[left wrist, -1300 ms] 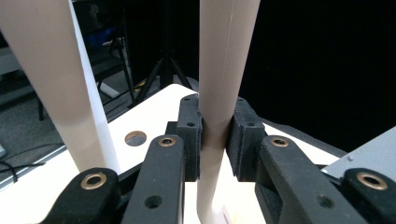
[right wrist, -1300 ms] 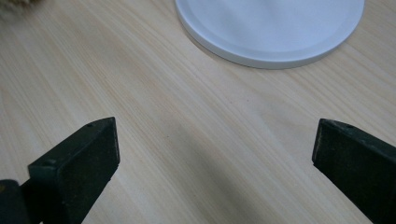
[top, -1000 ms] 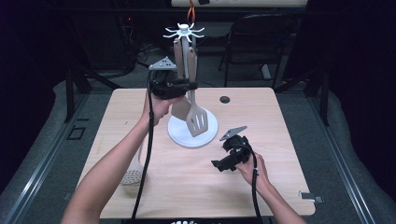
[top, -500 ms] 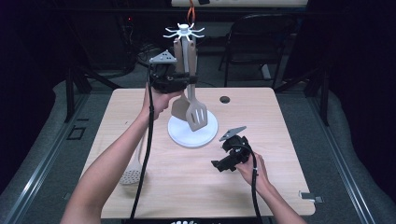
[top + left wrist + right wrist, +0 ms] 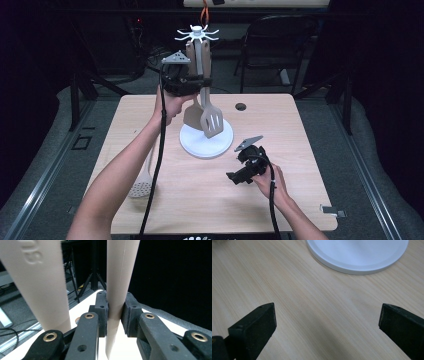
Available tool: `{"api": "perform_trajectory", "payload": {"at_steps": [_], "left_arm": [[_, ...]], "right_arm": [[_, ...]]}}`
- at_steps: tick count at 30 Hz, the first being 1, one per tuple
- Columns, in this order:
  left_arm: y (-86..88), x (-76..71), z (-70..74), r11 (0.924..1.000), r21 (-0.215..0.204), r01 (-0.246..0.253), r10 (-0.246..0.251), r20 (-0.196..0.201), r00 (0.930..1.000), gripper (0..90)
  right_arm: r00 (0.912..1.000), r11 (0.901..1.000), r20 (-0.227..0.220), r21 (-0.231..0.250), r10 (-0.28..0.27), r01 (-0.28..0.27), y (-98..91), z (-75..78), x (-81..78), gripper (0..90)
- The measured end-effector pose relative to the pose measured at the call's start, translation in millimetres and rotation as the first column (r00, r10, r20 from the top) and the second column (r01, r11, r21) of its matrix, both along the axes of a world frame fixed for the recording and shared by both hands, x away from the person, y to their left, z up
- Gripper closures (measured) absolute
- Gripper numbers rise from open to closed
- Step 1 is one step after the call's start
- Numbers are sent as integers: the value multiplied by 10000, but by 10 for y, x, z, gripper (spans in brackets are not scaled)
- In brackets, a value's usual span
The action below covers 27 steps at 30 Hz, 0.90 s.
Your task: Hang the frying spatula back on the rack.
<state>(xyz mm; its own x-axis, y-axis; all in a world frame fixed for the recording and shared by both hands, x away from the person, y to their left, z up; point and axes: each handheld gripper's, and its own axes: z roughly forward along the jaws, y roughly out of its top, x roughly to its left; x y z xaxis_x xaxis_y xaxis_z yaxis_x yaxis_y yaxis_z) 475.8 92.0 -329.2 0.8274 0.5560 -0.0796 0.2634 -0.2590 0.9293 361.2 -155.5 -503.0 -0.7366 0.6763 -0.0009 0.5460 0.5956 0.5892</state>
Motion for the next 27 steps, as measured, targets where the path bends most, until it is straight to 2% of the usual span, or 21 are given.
{"api": "perform_trajectory", "payload": {"at_steps": [16,22,27], "left_arm": [[39,106,-66,9984,-146,-539,534,-328,9980,770],[31,102,-73,9979,-115,-630,627,-272,9977,769],[18,61,-95,9962,-94,-870,870,-47,9962,763]], "right_arm": [[10000,10000,-26,-56,15,-15,3,-10,4,23],[10000,10000,-11,-60,54,-54,2,-15,7,24],[10000,10000,-20,-74,59,-59,12,-18,2,29]]}}
